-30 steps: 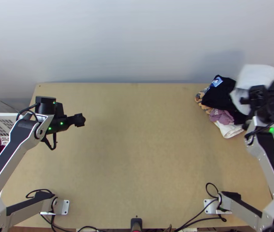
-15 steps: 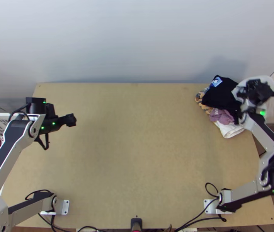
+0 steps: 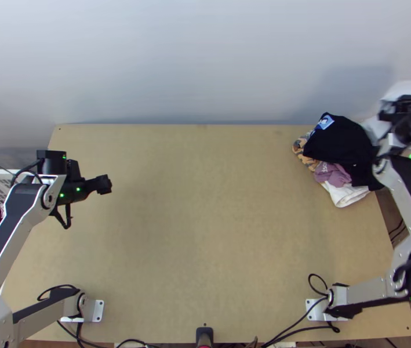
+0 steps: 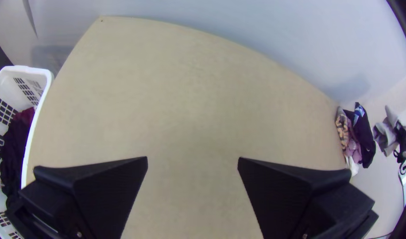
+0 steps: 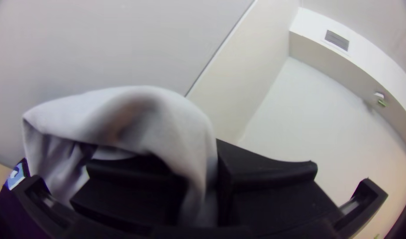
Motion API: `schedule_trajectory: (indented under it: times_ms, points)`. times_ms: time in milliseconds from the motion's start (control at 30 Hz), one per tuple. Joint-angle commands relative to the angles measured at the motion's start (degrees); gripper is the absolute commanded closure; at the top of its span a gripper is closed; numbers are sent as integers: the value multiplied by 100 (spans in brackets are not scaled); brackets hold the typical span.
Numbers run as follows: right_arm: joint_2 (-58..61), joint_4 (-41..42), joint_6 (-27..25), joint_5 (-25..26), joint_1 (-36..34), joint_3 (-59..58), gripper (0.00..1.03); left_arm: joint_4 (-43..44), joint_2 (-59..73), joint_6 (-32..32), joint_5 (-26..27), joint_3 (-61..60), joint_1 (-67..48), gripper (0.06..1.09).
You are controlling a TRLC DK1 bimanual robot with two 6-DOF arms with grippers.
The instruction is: Fold the t-shirt
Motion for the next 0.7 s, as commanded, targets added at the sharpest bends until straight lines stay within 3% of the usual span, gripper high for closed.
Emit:
schedule_trajectory:
  times_ms: [0,233,400,500,667]
  points:
    - [-725,-253,18,-200,-568,-46,100,53,47,-102,9,-39,-238,10]
    - [-1156,-271,185,-481,-1210,-863,100,44,126,-31,9,-48,-265,10]
    - [-971,-122,501,-499,-1201,-1496,100,44,73,92,0,-136,-124,10]
    - [-558,-122,826,-428,-867,-1575,100,35,3,285,9,-224,139,10]
    - [268,-60,1125,257,170,-1118,100,-44,-129,654,26,-338,728,10]
